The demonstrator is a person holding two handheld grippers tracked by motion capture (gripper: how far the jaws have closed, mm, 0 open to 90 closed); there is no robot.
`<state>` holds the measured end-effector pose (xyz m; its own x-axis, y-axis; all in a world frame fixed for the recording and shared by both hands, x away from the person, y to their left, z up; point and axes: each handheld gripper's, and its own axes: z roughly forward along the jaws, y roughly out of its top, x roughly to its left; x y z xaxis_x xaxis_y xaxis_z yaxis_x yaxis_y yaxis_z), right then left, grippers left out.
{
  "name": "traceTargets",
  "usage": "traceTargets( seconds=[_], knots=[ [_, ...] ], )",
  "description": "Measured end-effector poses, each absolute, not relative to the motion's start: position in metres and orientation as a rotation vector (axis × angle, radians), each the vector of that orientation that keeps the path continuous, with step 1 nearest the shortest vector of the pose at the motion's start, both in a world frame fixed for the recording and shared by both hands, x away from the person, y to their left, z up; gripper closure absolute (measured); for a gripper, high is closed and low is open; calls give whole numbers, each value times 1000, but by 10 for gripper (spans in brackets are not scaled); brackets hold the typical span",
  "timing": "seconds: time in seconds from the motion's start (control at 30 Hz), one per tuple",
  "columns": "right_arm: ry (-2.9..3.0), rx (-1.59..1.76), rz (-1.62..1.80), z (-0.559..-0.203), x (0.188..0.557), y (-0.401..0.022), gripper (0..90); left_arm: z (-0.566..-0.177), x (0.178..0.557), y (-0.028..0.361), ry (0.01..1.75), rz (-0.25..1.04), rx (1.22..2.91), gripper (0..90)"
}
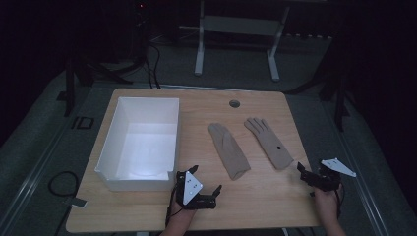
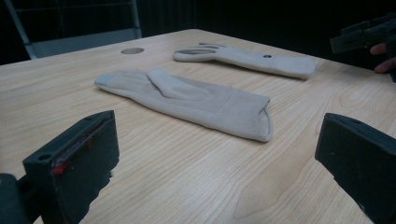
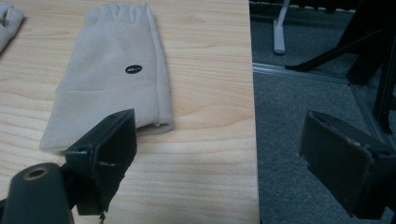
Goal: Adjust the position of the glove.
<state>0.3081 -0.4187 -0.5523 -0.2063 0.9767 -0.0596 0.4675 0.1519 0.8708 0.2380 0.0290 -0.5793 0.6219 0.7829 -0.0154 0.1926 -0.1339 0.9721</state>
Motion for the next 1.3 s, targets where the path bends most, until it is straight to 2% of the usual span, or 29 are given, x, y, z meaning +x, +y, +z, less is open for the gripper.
traceTargets(
  seconds=[0.13,0.43,0.8,1.3],
  knots=[
    [1883,1516,1014,-552,313,-422,136,-579,238,29,812,612,1657,2],
    [1876,1451,1014,-528,312,-414,138,-579,238,28,799,606,1662,2],
    [1927,1408,1032,-503,329,-381,108,-579,239,28,799,604,1662,2],
    [2053,1279,1086,-480,353,-342,173,-579,239,28,801,600,1659,2]
  ],
)
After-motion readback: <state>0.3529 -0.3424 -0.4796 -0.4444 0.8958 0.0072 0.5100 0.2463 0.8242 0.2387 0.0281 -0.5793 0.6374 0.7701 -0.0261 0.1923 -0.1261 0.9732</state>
